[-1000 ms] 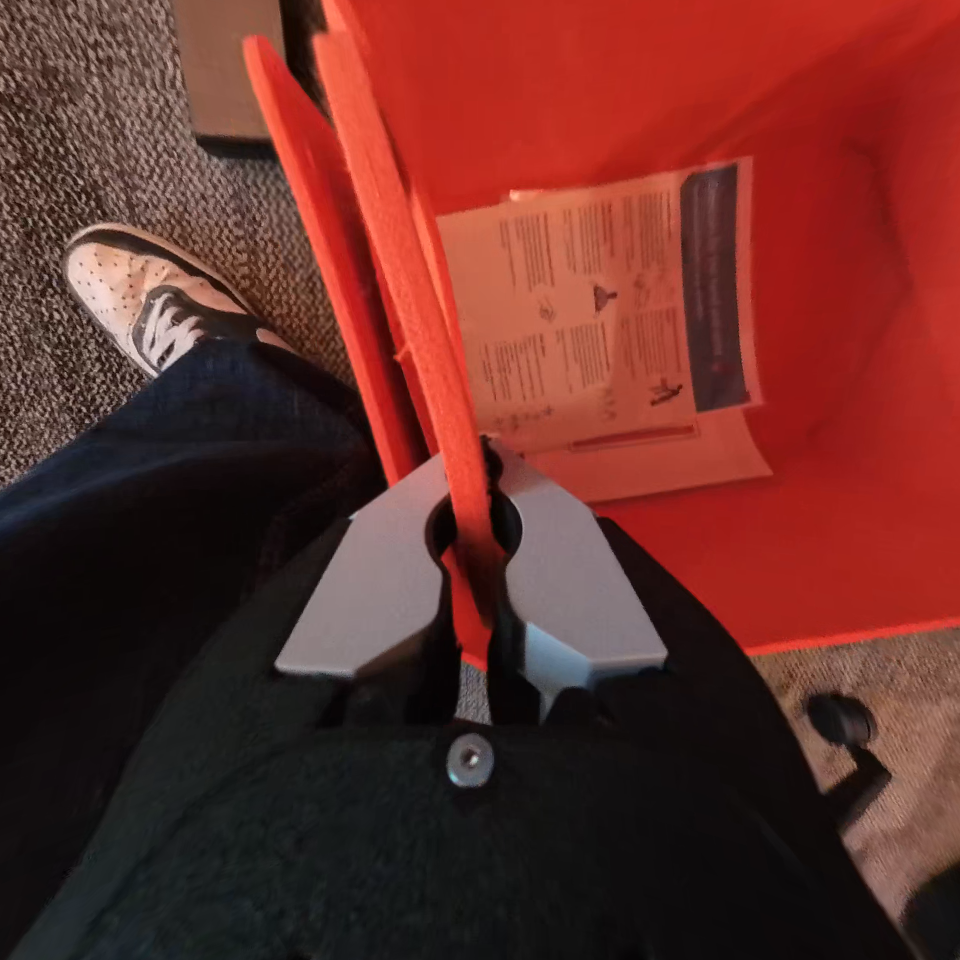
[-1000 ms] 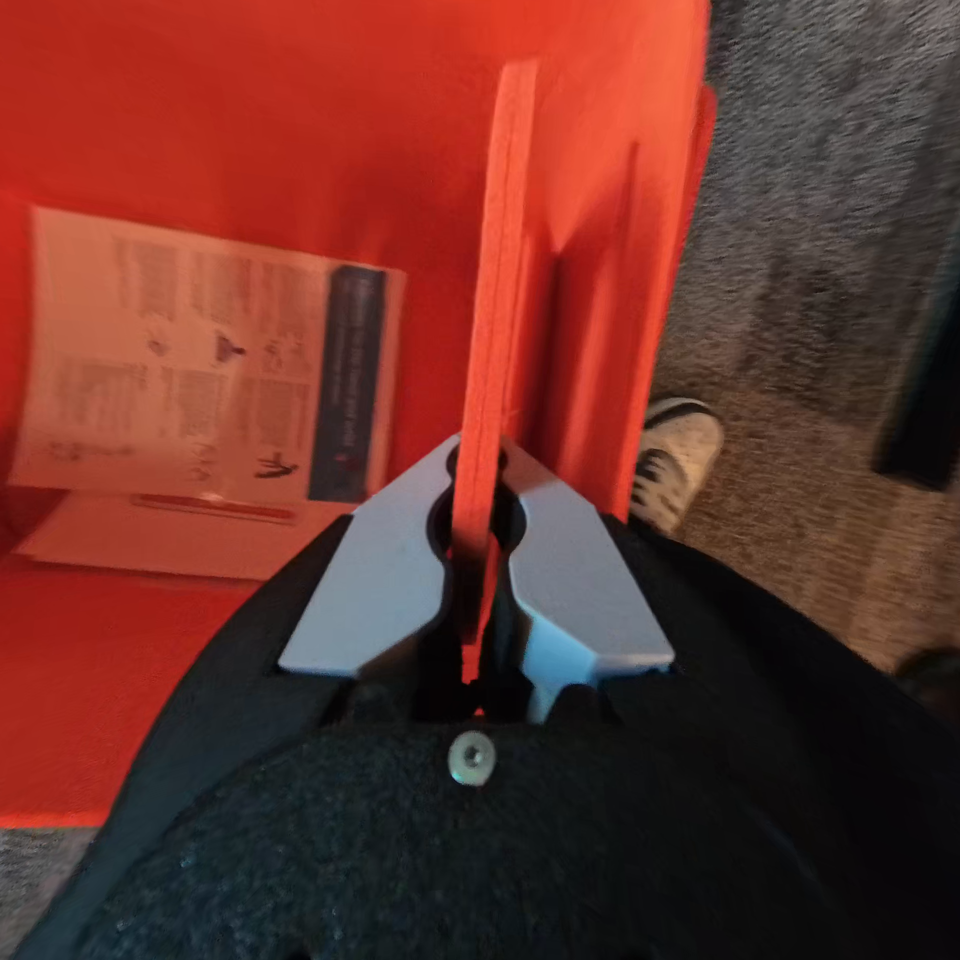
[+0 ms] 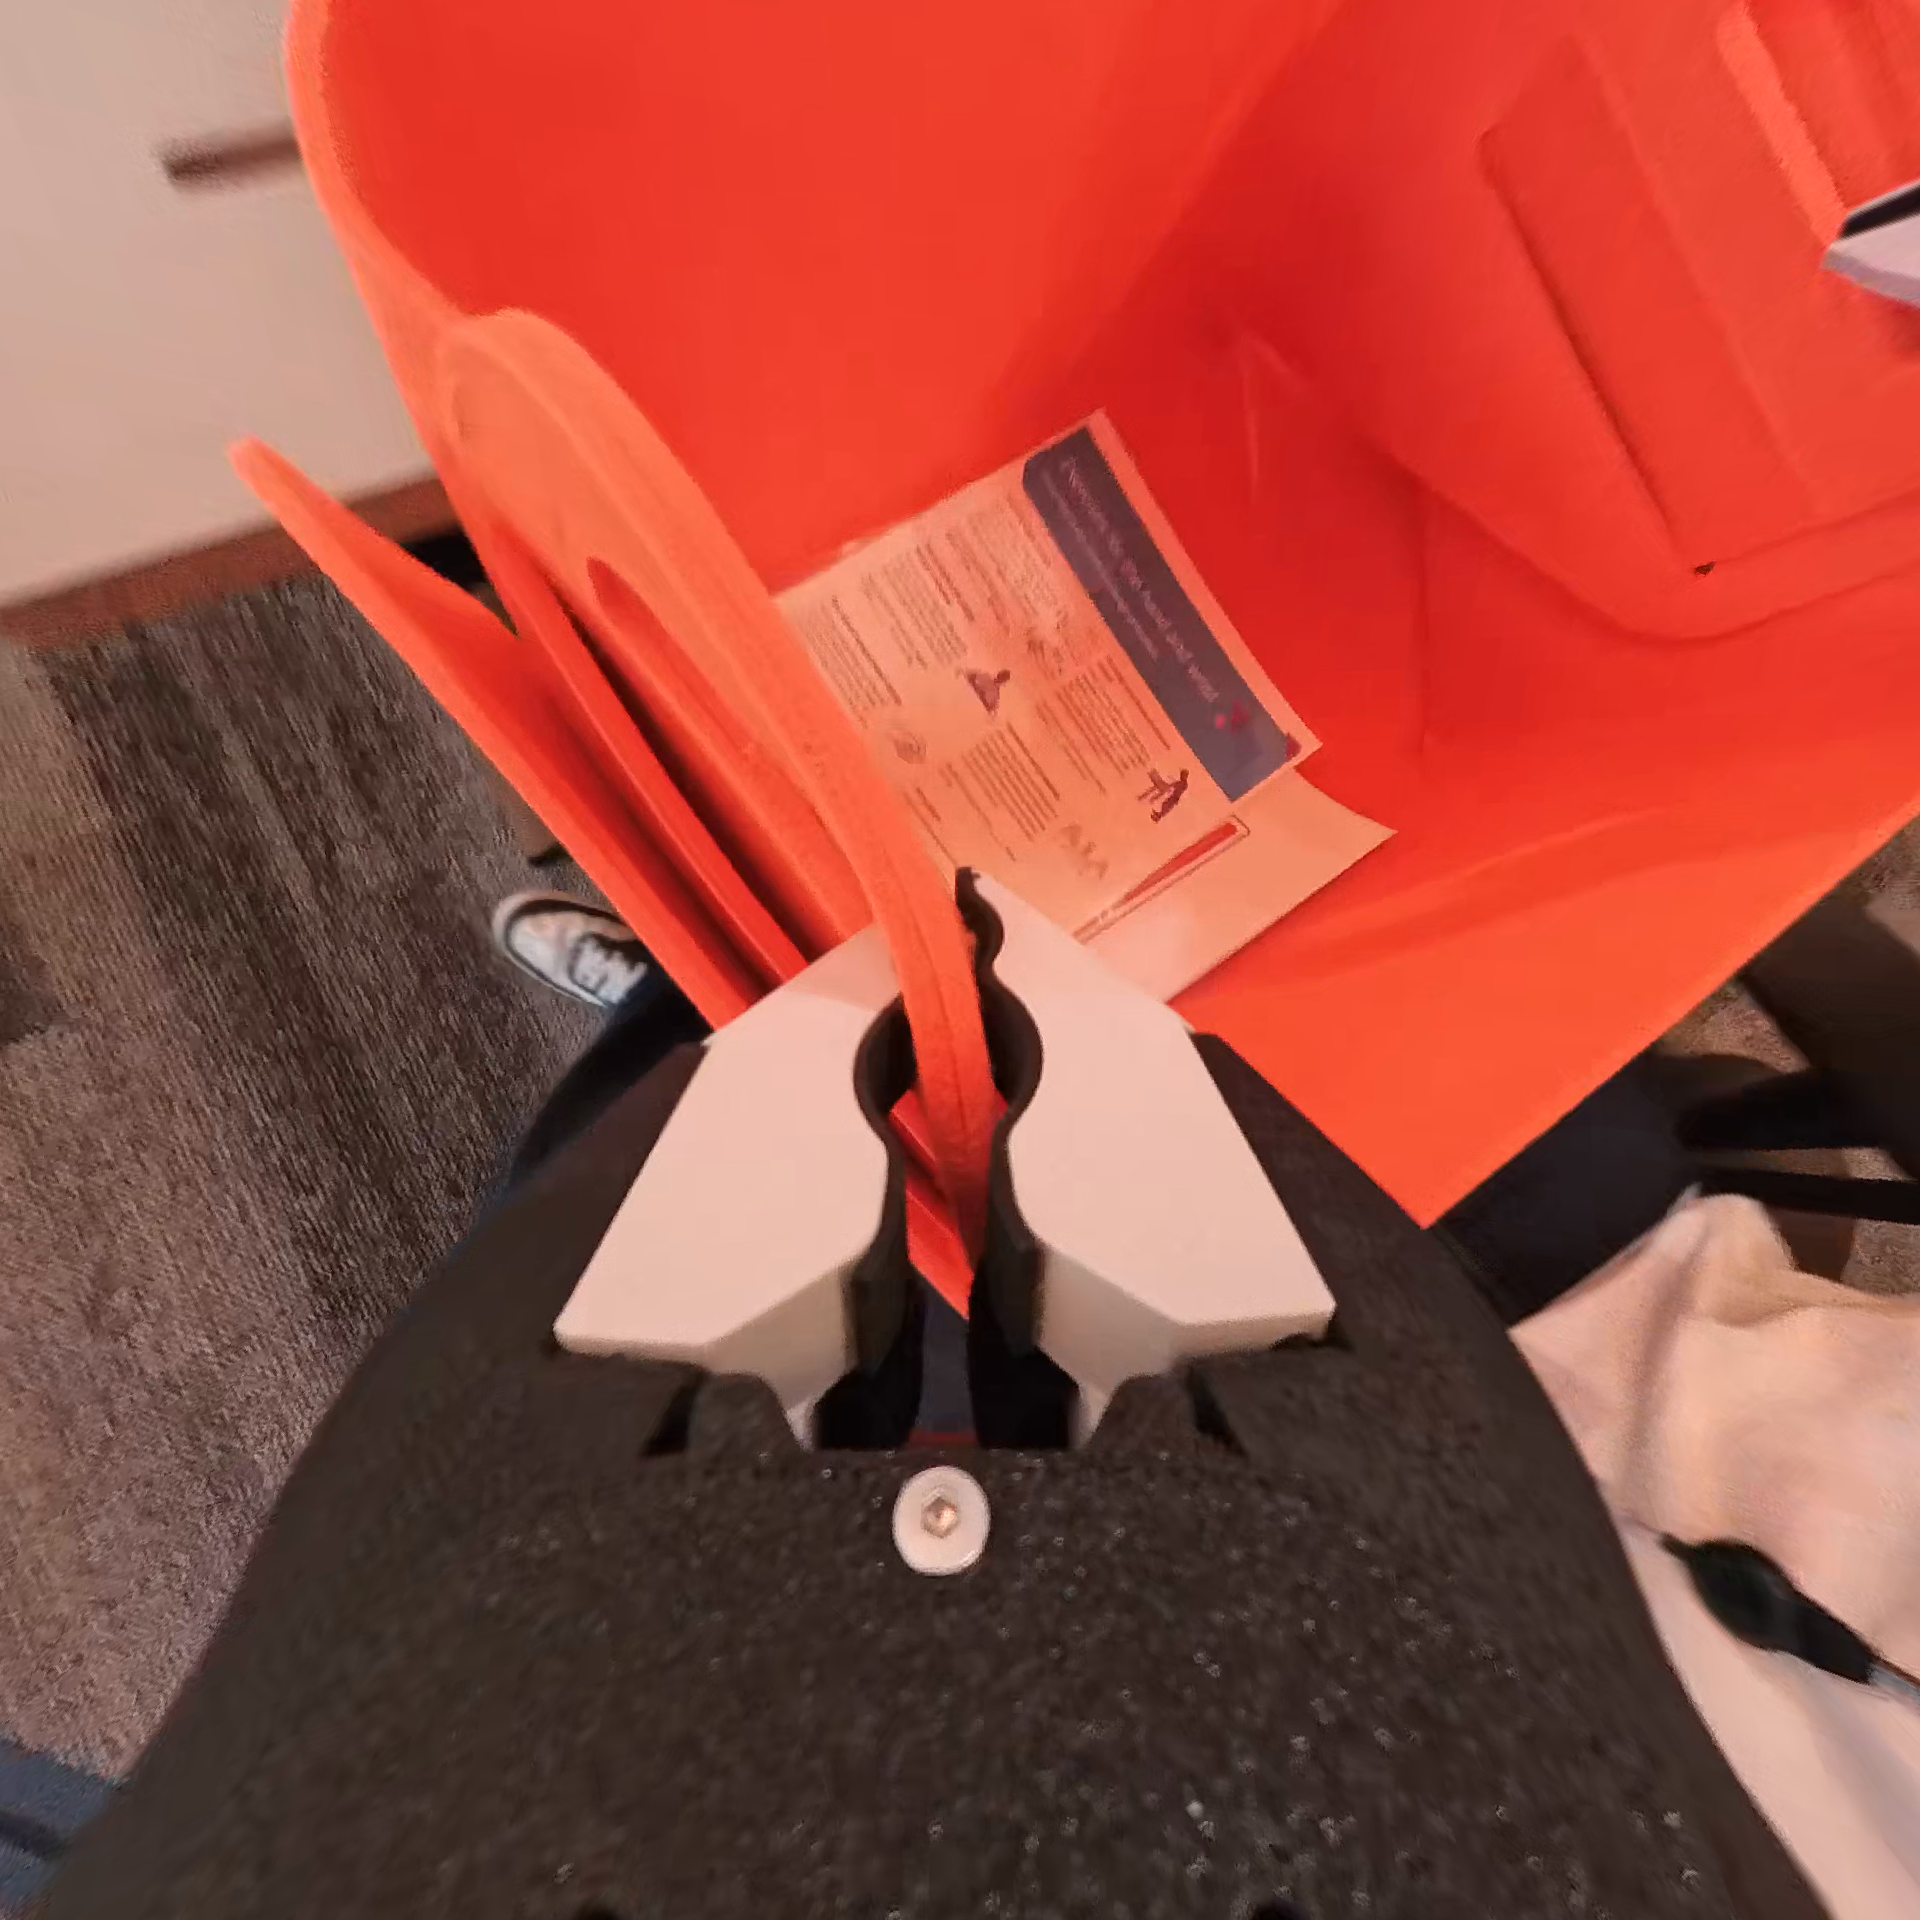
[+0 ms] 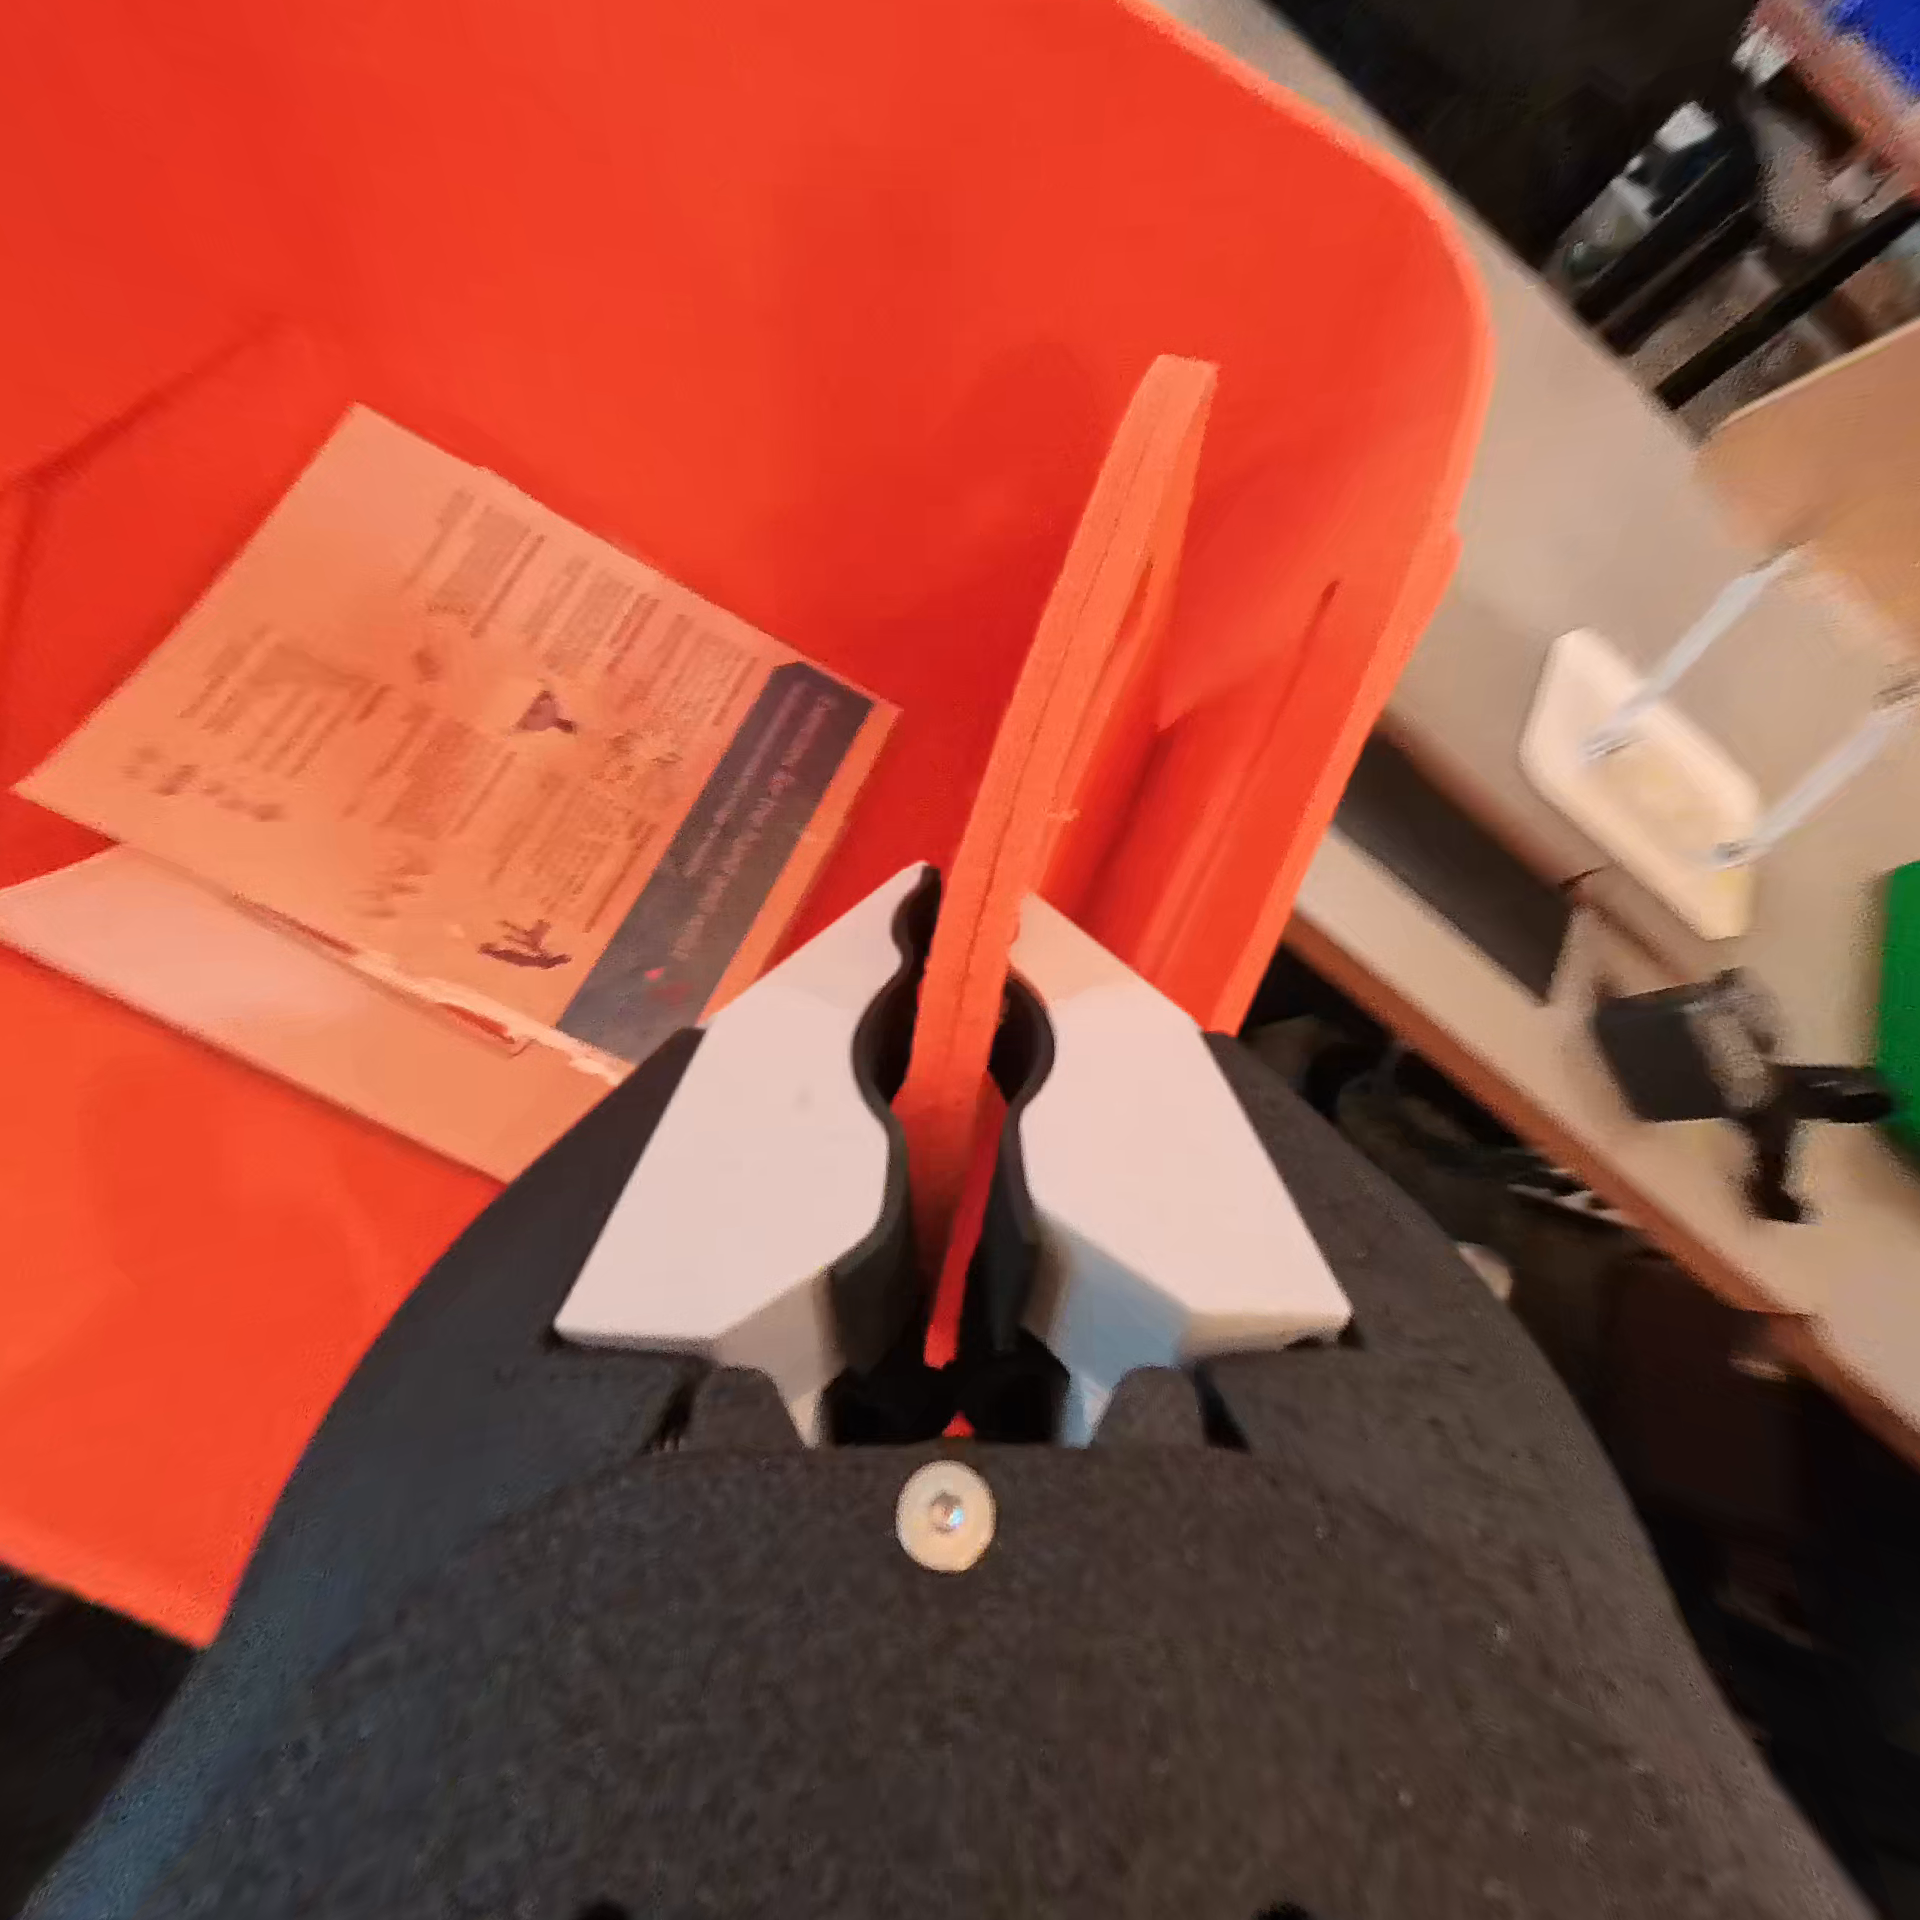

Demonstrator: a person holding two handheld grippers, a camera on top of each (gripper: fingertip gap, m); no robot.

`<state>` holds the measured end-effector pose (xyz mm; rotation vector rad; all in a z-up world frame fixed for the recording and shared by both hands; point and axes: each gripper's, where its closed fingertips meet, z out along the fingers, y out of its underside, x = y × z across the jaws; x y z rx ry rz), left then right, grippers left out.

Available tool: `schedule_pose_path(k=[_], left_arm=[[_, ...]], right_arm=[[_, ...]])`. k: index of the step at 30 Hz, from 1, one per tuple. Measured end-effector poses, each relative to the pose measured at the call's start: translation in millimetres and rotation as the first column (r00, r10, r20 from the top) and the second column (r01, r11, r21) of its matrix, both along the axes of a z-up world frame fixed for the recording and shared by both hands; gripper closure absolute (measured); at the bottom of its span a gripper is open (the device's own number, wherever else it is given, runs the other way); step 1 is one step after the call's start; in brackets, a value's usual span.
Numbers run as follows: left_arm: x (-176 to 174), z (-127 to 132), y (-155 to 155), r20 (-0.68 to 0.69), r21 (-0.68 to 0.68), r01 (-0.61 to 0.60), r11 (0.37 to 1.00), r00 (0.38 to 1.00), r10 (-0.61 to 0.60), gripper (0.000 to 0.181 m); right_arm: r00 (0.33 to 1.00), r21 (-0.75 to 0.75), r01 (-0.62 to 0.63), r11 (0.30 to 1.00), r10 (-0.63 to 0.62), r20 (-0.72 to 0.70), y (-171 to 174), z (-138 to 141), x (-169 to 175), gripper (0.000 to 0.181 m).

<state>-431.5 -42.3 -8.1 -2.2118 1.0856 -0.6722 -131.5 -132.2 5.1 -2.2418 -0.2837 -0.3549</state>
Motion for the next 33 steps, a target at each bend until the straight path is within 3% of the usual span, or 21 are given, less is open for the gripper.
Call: schedule_pose_path(k=[5,10,14,20,23,26,31,33], left_arm=[[36.2,99.6,41.9,0.078,-0.024,-0.002,1.000,0.997,0.003,0.179],[60.7,142.7,109.4,0.065,-0.006,-0.040,0.999,0.997,0.041,0.179],[73.2,140.1,159.3,0.129,-0.119,-0.073,0.990,0.988,0.088,0.179],[99.1,99.9,199.4,0.248,-0.315,-0.054,0.948,0.959,0.137,0.176],[115.2,74.6,198.9,0.290,-0.302,-0.018,0.953,0.951,0.110,0.170],[124.2,82.7,197.0,0.435,-0.283,0.002,0.959,0.891,0.127,0.165],[143.4,85.1,157.3,0.648,-0.326,0.095,0.941,0.747,0.149,0.164],[154.1,88.6,140.4,0.713,-0.327,0.139,0.935,0.685,0.148,0.161]], right_arm=[[0.997,-0.011,0.029,1.000,-0.028,0.070,57.5,94.0,42.5,0.178],[0.998,-0.009,-0.011,1.000,0.011,0.061,152.1,146.4,80.7,0.178],[0.998,-0.101,-0.029,0.994,0.036,0.059,228.9,131.8,111.1,0.178],[0.995,-0.267,-0.079,0.960,0.092,0.038,299.6,63.0,147.2,0.177],[0.990,-0.303,-0.139,0.943,0.136,-0.030,315.6,31.8,152.0,0.175],[0.972,-0.261,-0.227,0.938,0.202,-0.119,323.3,35.0,143.0,0.174],[0.979,-0.224,-0.174,0.959,0.193,0.066,357.6,49.8,183.3,0.174],[0.966,-0.238,-0.168,0.957,0.208,0.153,365.3,59.8,194.1,0.158]])
